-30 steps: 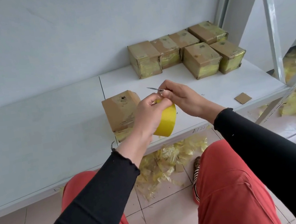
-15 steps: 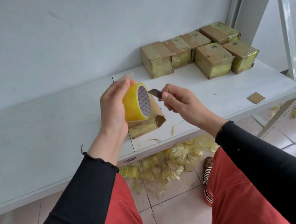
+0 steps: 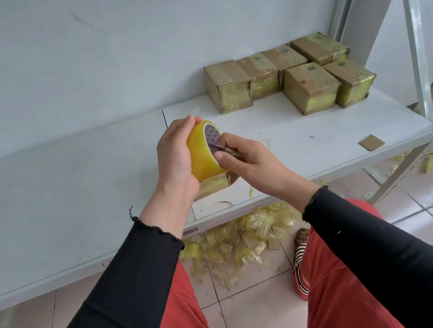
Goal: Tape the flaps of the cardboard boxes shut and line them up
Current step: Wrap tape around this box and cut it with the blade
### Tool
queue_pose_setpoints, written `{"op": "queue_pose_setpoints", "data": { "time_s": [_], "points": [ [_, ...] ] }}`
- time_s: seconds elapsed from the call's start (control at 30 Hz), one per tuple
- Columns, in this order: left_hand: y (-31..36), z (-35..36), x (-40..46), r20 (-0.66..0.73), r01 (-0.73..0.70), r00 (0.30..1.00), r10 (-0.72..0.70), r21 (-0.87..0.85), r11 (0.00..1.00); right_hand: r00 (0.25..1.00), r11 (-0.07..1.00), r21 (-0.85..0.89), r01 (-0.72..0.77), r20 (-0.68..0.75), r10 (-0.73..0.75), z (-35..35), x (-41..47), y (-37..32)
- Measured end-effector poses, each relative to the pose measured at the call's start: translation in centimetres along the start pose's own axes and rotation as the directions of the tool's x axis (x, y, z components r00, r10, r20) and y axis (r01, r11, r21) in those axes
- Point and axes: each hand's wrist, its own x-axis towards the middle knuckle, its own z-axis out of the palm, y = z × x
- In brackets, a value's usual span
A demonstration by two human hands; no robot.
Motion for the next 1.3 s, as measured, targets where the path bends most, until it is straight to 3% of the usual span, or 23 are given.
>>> {"op": "queue_pose_setpoints", "data": {
  "time_s": [0.07, 0.13, 0.23, 0.33, 0.4, 0.53, 0.67, 0.8, 0.9, 1.03, 1.1, 1.17, 1.3],
  "points": [
    [0.0, -0.1, 0.2, 0.010, 0.026, 1.000, -0.027, 0.019, 0.999, 0.995, 0.986, 0.144, -0.084, -0.046, 0.092, -0.4, -0.2, -0.1],
    [-0.2, -0.4, 0.3, 0.021, 0.078, 0.997, -0.079, 0.034, 0.996, 0.971, 0.969, 0.221, -0.111, -0.183, 0.153, -1.1, -0.5, 0.1],
    [-0.5, -0.5, 0.3, 0.045, 0.198, 0.979, -0.198, 0.007, 0.980, 0.978, 1.000, -0.023, 0.007, -0.206, -0.012, -1.3, -1.5, 0.1],
    [-0.6, -0.5, 0.5, 0.069, 0.279, 0.959, -0.275, -0.055, 0.959, 0.967, 0.881, -0.401, 0.252, 0.061, -0.248, 0.0, -3.3, 0.3],
    [-0.6, -0.6, 0.6, 0.098, 0.311, 0.948, -0.303, -0.082, 0.947, 0.950, 0.790, -0.528, 0.311, 0.153, -0.271, 0.8, -3.8, 1.1],
    [-0.7, -1.0, 0.8, 0.182, 0.333, 0.931, -0.316, -0.074, 0.940, 0.957, 0.826, -0.502, 0.258, 0.012, -0.291, 0.9, -3.7, 1.6],
    [0.1, -2.9, 1.7, 0.308, 0.307, 0.897, -0.316, 0.080, 0.948, 0.951, 0.845, -0.450, 0.288, 0.027, -0.309, -0.1, -3.9, 2.1],
    [0.7, -4.0, 2.9, 0.329, 0.252, 0.898, -0.291, 0.157, 0.955, 0.958, 0.879, -0.383, 0.283, 0.068, -0.279, -0.1, -4.7, 2.4],
    [0.7, -3.9, 3.5, 0.303, 0.062, 0.937, -0.175, 0.349, 0.935, 0.972, 0.894, -0.383, 0.232, 0.057, -0.227, 0.4, -5.3, 2.3],
    [-0.4, -3.2, 4.5, 0.213, -0.142, 0.977, 0.015, 0.598, 0.789, 0.996, 0.982, -0.186, 0.018, -0.084, -0.034, 2.2, -6.3, 0.5],
    [-0.3, -2.8, 6.0, 0.125, -0.154, 0.987, 0.100, 0.569, 0.808, 0.983, 0.992, -0.055, -0.118, -0.149, 0.109, 3.1, -6.7, 0.0],
    [-0.2, -2.2, 7.6, 0.134, -0.188, 0.982, 0.133, 0.620, 0.762, 0.962, 0.978, 0.013, -0.208, -0.180, 0.207, 3.4, -6.9, -0.1],
    [-0.2, -1.7, 11.1, 0.103, -0.200, 0.979, 0.176, 0.658, 0.726, 0.914, 0.921, 0.044, -0.387, -0.118, 0.389, 3.2, -6.9, 0.2]
  ]
}}
